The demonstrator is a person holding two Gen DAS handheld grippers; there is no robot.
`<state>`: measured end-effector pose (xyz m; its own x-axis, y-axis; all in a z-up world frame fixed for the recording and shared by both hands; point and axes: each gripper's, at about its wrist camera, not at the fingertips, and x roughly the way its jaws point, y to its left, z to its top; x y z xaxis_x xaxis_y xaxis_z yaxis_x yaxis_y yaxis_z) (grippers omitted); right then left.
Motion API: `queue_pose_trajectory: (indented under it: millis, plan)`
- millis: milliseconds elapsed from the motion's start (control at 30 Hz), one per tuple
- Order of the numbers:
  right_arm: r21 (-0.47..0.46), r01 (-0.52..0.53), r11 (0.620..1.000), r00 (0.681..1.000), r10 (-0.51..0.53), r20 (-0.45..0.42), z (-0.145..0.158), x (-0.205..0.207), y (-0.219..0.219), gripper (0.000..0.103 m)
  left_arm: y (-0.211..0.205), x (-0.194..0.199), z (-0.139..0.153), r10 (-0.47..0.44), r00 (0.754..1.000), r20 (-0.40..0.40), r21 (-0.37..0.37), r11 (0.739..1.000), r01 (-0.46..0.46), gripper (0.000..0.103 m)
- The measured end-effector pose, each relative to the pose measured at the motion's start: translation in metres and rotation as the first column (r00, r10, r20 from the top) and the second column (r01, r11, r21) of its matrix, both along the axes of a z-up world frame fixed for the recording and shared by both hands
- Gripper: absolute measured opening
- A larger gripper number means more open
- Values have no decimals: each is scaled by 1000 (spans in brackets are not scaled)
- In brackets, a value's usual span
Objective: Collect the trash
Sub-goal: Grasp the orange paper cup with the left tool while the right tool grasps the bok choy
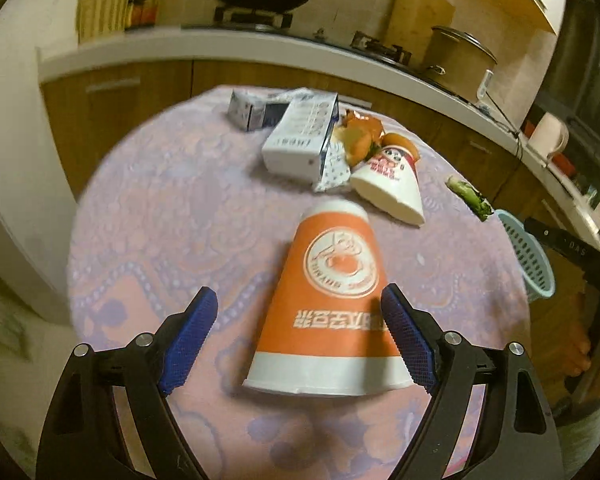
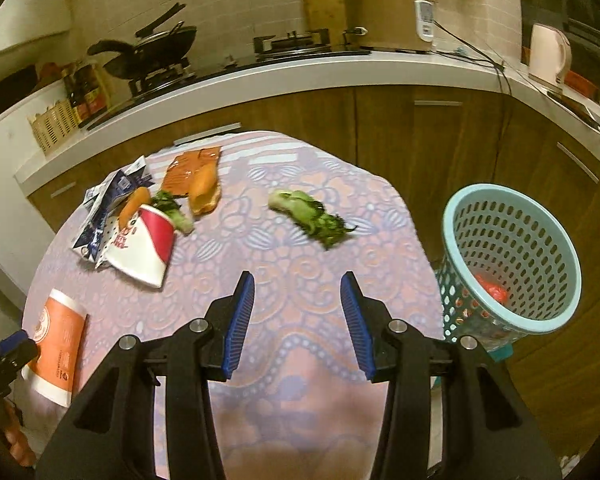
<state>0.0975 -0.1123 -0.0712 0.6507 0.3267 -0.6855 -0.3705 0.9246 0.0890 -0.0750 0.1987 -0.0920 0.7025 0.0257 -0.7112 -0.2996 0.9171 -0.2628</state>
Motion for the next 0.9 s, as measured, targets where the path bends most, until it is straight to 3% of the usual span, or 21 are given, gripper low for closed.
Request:
queue_pose_trajectory:
  millis: [100, 233, 367, 733, 900]
  plan:
    - [-9, -10, 1000, 1000, 10, 12, 2, -3, 4, 42, 1, 5, -8, -23, 1000, 13, -89, 996, 24, 83]
    - [-12, -8, 1000, 1000, 8, 8, 0, 0, 3, 42, -14, 13, -13, -65, 998, 7, -107, 992, 66, 80]
    - [-18, 4, 1000, 1000, -4, 7, -3, 9, -3, 42, -32, 22, -20, -97, 995, -18, -100, 990, 95, 58]
    - [-47, -23, 999, 1000, 22, -6, -17, 77, 1, 42, -50, 36, 20, -104, 992, 76, -10, 994, 105, 54]
    - [-108, -91, 990, 995, 87, -42, -37, 111, 23, 56, -61, 58, 27, -125, 989, 76, 8, 992, 125, 55]
